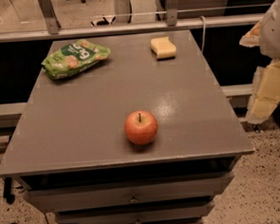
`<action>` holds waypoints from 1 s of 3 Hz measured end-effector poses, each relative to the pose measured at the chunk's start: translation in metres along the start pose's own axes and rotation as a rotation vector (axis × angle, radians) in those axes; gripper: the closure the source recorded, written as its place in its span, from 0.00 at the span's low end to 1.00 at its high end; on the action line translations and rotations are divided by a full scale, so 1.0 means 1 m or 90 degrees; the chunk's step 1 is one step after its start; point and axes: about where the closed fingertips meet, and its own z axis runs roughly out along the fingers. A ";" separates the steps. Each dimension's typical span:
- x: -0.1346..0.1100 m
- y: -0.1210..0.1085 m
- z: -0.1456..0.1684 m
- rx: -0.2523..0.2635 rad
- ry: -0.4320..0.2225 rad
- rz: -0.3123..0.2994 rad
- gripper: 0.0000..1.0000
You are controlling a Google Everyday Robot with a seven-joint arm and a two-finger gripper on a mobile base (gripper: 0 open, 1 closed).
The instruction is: Move sponge near apple
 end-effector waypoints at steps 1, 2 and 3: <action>-0.003 -0.004 0.001 0.011 -0.009 -0.001 0.00; -0.008 -0.037 0.022 0.038 -0.048 -0.007 0.00; -0.020 -0.104 0.060 0.082 -0.122 0.011 0.00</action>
Offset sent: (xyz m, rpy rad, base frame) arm 0.1222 -0.0013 -0.0338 0.1427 -0.1950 0.0309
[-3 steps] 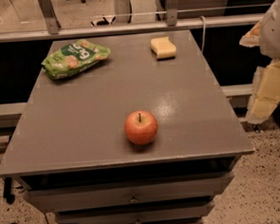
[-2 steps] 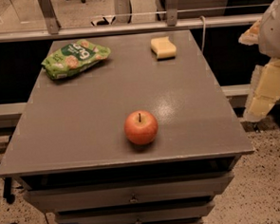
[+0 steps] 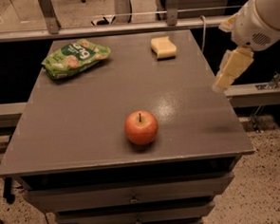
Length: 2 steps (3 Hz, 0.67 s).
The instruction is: Move sponge near apple
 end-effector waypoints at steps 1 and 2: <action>-0.013 -0.064 0.056 0.027 -0.087 0.046 0.00; -0.029 -0.112 0.106 0.034 -0.165 0.112 0.00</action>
Offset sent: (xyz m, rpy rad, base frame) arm 0.2328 0.0314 -0.0547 0.4914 -0.1022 -0.1540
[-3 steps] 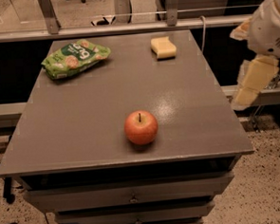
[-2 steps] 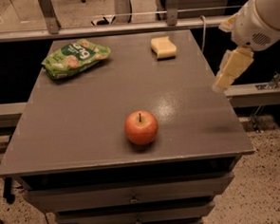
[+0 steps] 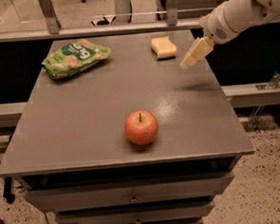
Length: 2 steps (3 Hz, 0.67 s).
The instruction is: Move sponge near apple
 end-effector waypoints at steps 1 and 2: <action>0.000 -0.023 0.043 -0.006 -0.054 0.073 0.00; 0.000 -0.045 0.075 -0.008 -0.100 0.120 0.00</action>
Offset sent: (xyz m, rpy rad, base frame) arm 0.1282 0.0068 -0.0496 0.3615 0.0125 -0.1210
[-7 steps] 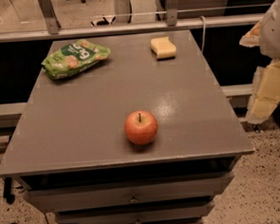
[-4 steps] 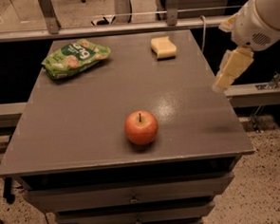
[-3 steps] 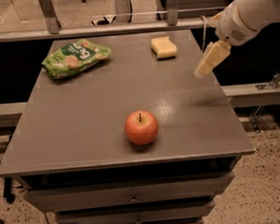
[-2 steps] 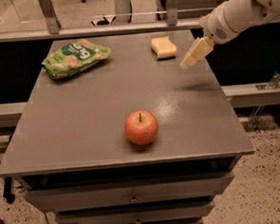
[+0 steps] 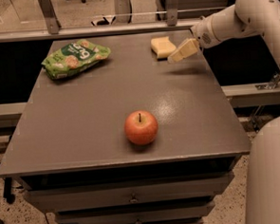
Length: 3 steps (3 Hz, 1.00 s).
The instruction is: Move sponge near apple
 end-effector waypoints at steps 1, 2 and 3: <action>-0.007 -0.010 0.027 -0.012 -0.036 0.033 0.00; -0.015 -0.009 0.041 -0.029 -0.052 0.048 0.16; -0.016 0.005 0.045 -0.051 -0.050 0.042 0.39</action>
Offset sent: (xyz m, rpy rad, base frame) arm 0.0471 0.0338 -0.0029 0.1647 0.0280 0.0116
